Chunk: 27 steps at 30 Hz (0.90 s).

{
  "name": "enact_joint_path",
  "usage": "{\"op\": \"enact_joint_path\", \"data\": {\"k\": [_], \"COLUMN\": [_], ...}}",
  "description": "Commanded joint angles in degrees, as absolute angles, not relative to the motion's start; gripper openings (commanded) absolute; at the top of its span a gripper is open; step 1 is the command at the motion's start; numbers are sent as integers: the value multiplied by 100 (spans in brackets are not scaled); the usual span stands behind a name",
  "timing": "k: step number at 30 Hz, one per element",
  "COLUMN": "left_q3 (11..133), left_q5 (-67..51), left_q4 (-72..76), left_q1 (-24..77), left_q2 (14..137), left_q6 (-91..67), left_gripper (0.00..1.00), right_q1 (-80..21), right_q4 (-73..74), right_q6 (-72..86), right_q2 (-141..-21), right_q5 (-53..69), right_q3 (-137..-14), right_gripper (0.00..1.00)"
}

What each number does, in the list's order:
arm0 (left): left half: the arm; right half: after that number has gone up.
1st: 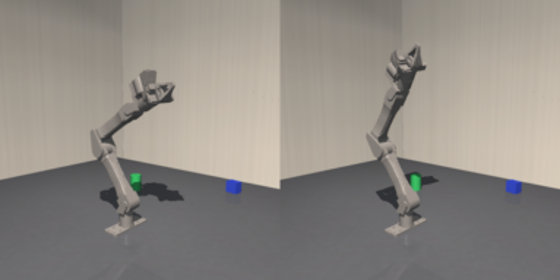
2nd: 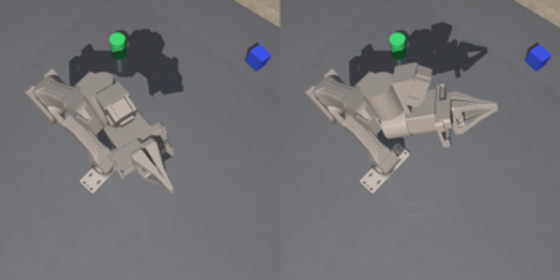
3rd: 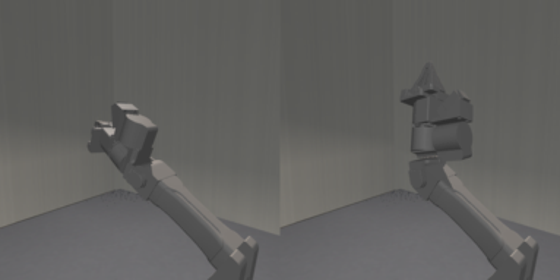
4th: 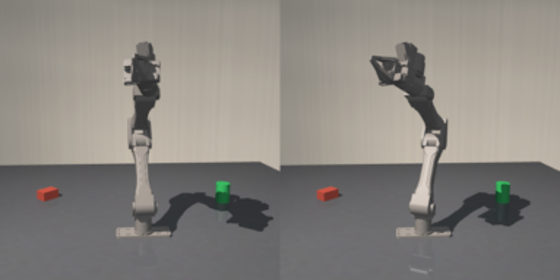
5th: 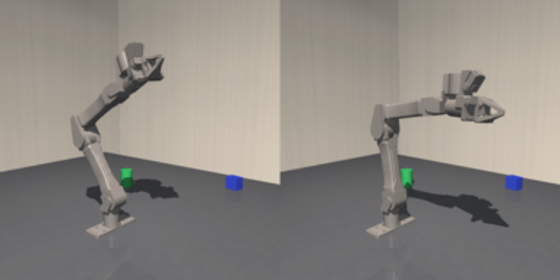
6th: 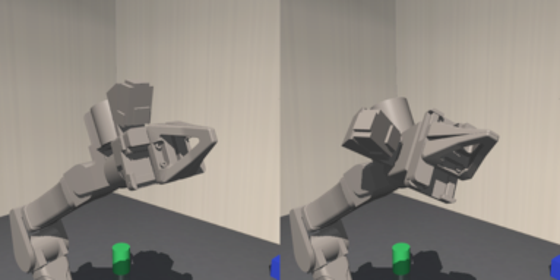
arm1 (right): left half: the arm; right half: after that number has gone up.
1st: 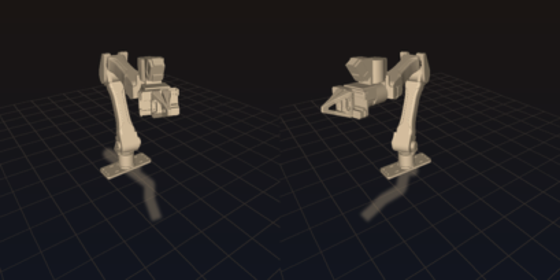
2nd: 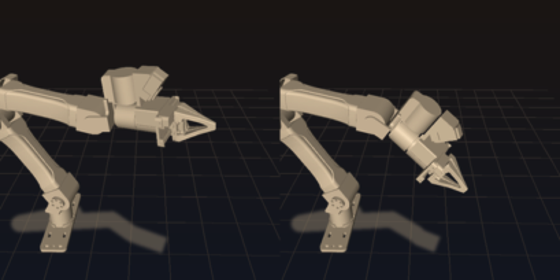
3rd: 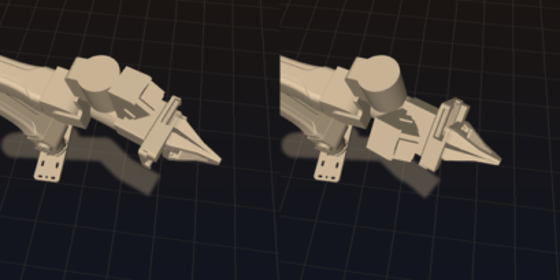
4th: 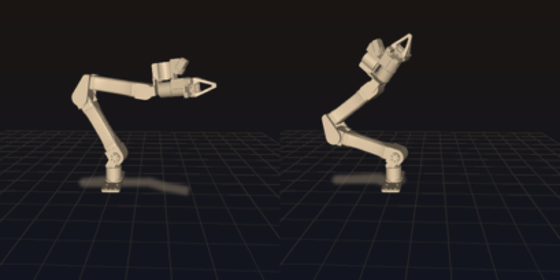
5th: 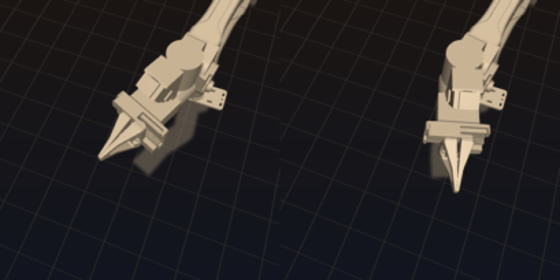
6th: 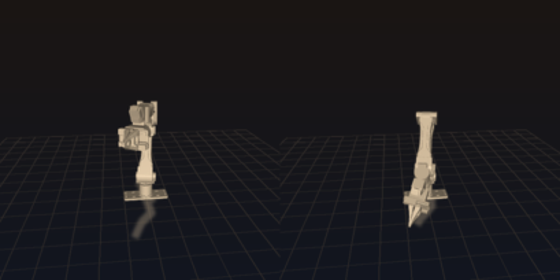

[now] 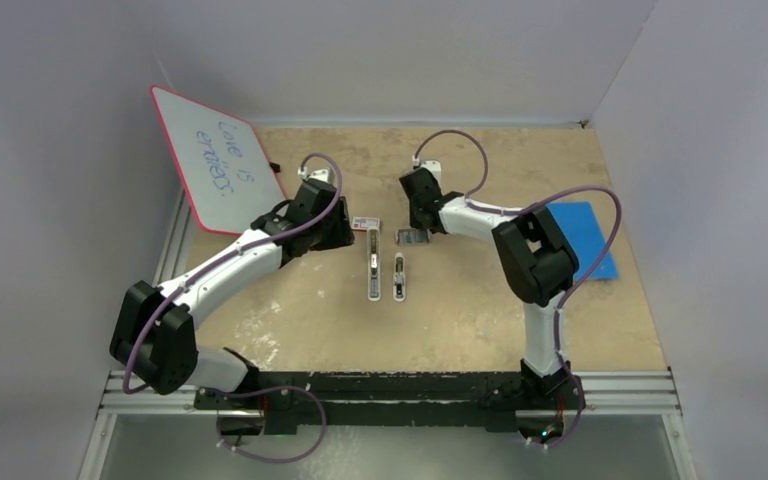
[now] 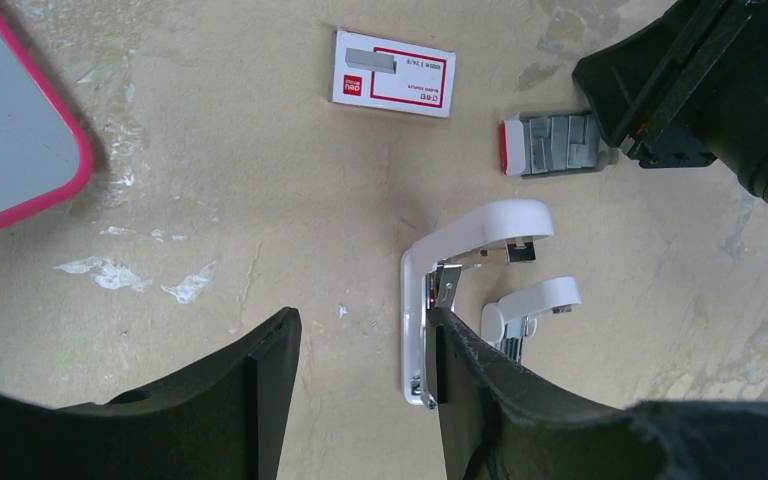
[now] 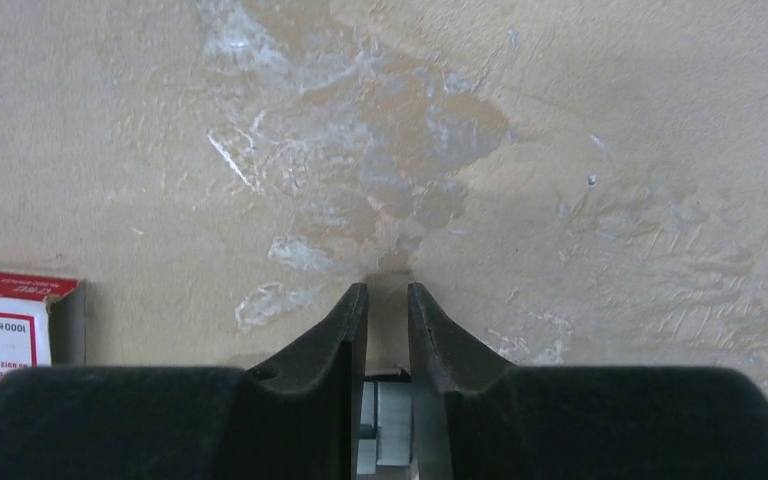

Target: Load the staples into the stapler

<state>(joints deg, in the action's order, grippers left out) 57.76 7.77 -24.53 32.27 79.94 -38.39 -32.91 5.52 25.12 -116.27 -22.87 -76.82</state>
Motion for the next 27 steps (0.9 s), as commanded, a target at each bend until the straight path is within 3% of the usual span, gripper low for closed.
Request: {"op": "enact_joint_path", "data": {"k": [1,17,22,27], "left_q3": [6048,7259,7070,6802], "left_q5": [675,635,835,1017], "left_q4": [-2298,-2254,-2178,-2064], "left_q1": [3196,3196,3191,3194], "left_q2": [8045,9140,8997,8686], "left_q6": [-3813,-3303,-3335,-3349], "left_gripper": [48,48,47,48], "right_q1": [-3308,-3306,-3308,-3313], "right_q4": [878,794,505,136], "right_q6": [2233,2419,2466,2069], "right_q2": [-11306,-10356,-9881,-9950], "right_q5": [-2070,-1323,-1805,-1056], "right_q3": [-7436,-6437,-6659,-6760], "right_gripper": [24,25,27,32]}}
